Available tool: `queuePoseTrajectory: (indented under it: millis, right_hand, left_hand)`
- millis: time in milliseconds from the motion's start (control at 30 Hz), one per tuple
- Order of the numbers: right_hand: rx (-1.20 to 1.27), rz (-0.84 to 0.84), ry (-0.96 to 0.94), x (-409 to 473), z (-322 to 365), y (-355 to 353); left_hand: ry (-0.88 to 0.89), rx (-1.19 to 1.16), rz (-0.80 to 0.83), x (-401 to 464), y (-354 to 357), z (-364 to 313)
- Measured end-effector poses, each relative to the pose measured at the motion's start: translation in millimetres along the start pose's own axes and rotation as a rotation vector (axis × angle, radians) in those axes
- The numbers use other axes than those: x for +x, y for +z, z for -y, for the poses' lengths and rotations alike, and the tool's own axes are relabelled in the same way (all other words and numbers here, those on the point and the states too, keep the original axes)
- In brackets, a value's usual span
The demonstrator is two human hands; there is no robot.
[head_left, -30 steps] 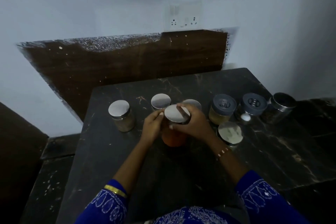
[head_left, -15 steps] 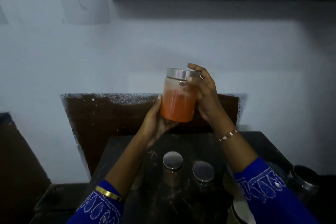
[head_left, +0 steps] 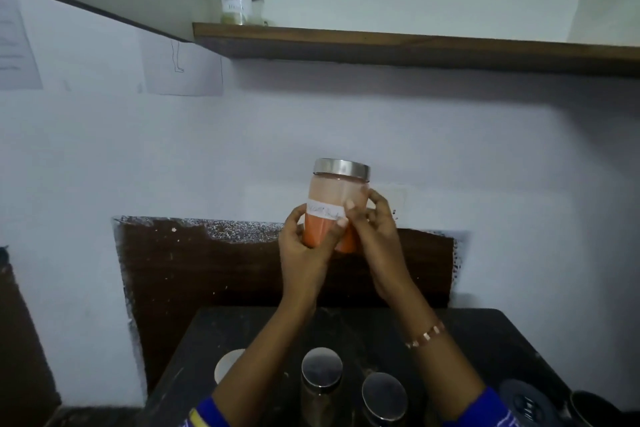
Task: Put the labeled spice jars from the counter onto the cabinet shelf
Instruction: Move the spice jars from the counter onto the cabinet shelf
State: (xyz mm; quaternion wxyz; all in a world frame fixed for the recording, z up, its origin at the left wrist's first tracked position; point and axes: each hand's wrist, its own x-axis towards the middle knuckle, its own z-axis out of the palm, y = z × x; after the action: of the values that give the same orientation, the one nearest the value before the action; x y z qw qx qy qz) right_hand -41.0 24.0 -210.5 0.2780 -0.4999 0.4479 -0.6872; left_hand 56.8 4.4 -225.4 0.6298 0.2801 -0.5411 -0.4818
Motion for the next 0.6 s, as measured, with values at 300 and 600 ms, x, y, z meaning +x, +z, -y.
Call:
queuePoseTrajectory:
  millis: [300,600]
  right_hand:
    - [0.296,0.025,0.025,33,21,-12]
    - [0.007,0.003,-0.2,106,99,14]
  left_hand:
    - [0.138,0.043,0.137,28,6,-22]
    - [0.353,0.09,0.066,98,23,-98]
